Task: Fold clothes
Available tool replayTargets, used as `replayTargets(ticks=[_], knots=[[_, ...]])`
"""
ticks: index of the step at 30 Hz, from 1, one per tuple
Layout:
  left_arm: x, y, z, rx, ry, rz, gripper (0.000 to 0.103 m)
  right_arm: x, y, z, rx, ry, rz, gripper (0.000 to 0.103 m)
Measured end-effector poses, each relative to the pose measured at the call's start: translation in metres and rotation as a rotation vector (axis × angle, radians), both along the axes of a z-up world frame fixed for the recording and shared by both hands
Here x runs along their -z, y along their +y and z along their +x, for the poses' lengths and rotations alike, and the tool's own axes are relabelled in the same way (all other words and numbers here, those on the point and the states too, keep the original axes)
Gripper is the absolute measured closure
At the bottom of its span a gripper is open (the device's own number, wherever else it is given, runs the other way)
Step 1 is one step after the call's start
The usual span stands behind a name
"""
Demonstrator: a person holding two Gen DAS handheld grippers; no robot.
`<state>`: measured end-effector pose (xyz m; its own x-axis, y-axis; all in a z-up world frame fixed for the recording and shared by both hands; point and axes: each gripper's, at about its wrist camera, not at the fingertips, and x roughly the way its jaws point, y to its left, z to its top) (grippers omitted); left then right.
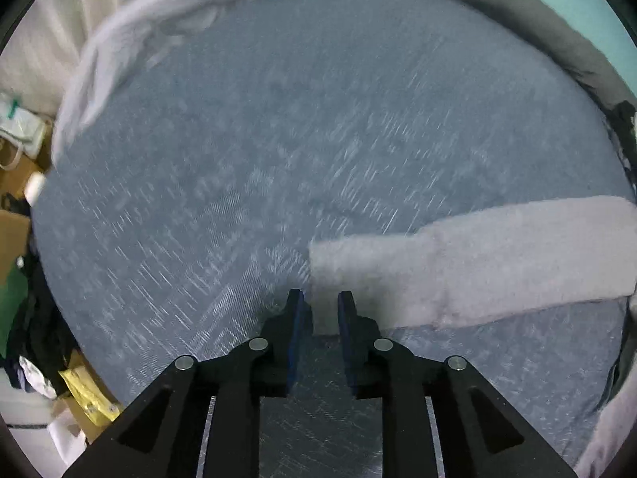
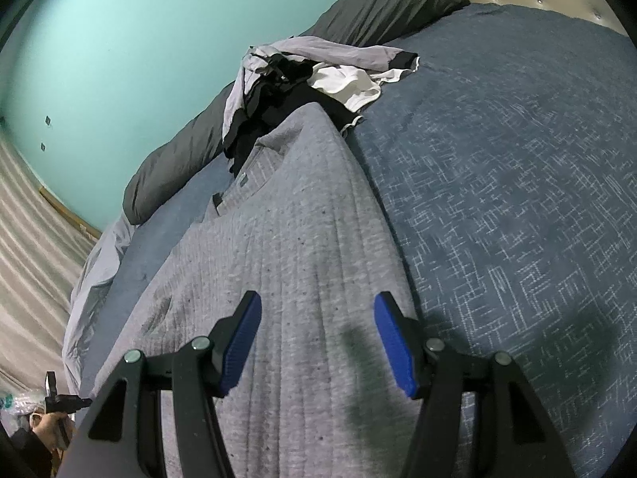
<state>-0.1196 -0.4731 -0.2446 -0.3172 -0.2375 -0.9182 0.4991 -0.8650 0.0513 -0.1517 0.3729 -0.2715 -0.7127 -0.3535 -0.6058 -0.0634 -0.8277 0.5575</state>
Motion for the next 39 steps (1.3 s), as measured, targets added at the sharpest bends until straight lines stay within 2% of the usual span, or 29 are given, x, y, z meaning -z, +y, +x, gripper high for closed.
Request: replayTargets(ticks=[1,4,7,8,11,16,18,21,22,27,28,31,36,39], knots=[[-0.007,0.005,0.0,0.003,0.02,-0.021,0.084,0.0,0.001,0.0,0.005,-0.001,-0.005,0.043],[-0.028,0.043,-0.009,0.078,0.109,0.028,0.084,-0.002,0.007,0.0,0.023,-0.001,-0.02,0.043],[-0.031,0.102,-0.024,0.194,0.148,0.11,0.082,-0.004,0.019,0.001,0.055,-0.003,-0.034,0.043],[-0.032,0.122,-0.029,0.232,0.161,0.137,0.077,-0.004,0.025,0.001,0.066,-0.009,-0.042,0.043],[-0.023,0.196,-0.049,0.391,0.149,0.235,0.061,0.003,0.04,0.001,0.109,-0.047,-0.064,0.043],[-0.008,0.311,-0.069,0.613,0.132,0.379,0.057,0.005,0.049,0.003,0.118,-0.057,-0.089,0.043],[0.0,0.355,-0.075,0.677,0.106,0.398,0.055,0.001,0.05,0.003,0.107,-0.042,-0.083,0.043],[0.014,0.389,-0.083,0.716,0.077,0.422,0.05,0.001,0.055,0.005,0.112,-0.034,-0.092,0.043],[0.018,0.394,-0.084,0.721,0.072,0.428,0.044,0.001,0.057,0.005,0.118,-0.033,-0.098,0.043],[0.038,0.412,-0.081,0.741,0.015,0.454,0.044,0.006,0.064,0.003,0.129,-0.046,-0.128,0.043],[0.04,0.413,-0.082,0.75,0.004,0.441,0.048,0.005,0.063,0.003,0.127,-0.042,-0.129,0.043],[0.041,0.414,-0.081,0.772,-0.022,0.394,0.096,0.004,0.062,0.003,0.117,-0.034,-0.13,0.043],[0.017,0.403,-0.075,0.792,0.002,0.338,0.098,0.006,0.064,0.005,0.122,-0.04,-0.142,0.043],[-0.001,0.379,-0.075,0.748,0.038,0.343,0.098,0.007,0.066,0.006,0.124,-0.043,-0.146,0.043]])
